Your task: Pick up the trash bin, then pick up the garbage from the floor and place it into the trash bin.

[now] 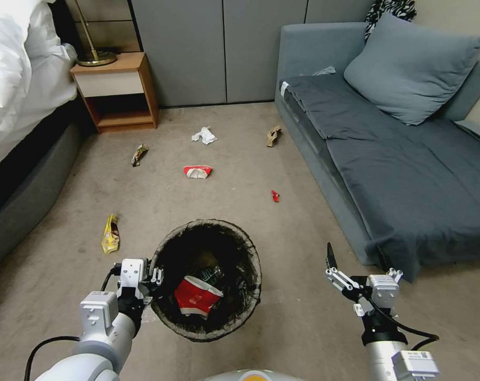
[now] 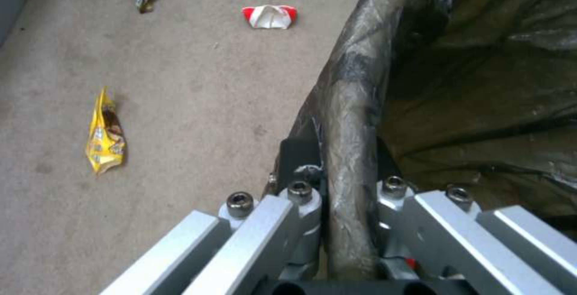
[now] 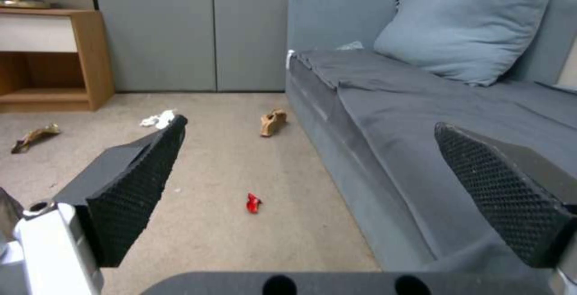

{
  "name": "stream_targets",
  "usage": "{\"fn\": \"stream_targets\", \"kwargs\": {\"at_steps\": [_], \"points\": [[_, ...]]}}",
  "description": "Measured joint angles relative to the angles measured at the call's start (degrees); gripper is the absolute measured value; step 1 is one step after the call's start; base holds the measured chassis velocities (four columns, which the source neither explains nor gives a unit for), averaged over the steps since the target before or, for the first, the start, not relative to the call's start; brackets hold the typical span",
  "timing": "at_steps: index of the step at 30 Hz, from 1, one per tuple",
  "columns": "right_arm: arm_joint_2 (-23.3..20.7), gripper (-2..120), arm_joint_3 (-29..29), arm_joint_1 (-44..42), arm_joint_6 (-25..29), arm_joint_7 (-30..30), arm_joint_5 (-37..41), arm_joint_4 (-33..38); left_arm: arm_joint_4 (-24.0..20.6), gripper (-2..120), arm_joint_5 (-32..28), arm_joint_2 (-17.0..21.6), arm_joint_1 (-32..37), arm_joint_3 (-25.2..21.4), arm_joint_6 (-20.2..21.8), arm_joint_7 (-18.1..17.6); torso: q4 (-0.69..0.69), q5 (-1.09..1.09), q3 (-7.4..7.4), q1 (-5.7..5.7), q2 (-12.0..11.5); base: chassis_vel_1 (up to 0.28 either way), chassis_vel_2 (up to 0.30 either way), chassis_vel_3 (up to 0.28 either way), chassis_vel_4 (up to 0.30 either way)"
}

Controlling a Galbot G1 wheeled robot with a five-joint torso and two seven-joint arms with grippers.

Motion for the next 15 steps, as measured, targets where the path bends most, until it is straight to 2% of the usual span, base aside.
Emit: {"fn": "stream_targets", "kwargs": {"at_steps": [15], "points": [[0.0,100,0.0,0.0,0.0,0.0,0.0,0.0,0.0,2,0.0,0.0,0.0,0.0,0.0,0.0,0.0,0.0,0.0,0.0,0.0,0.0,0.0,0.0,0.0]]}}
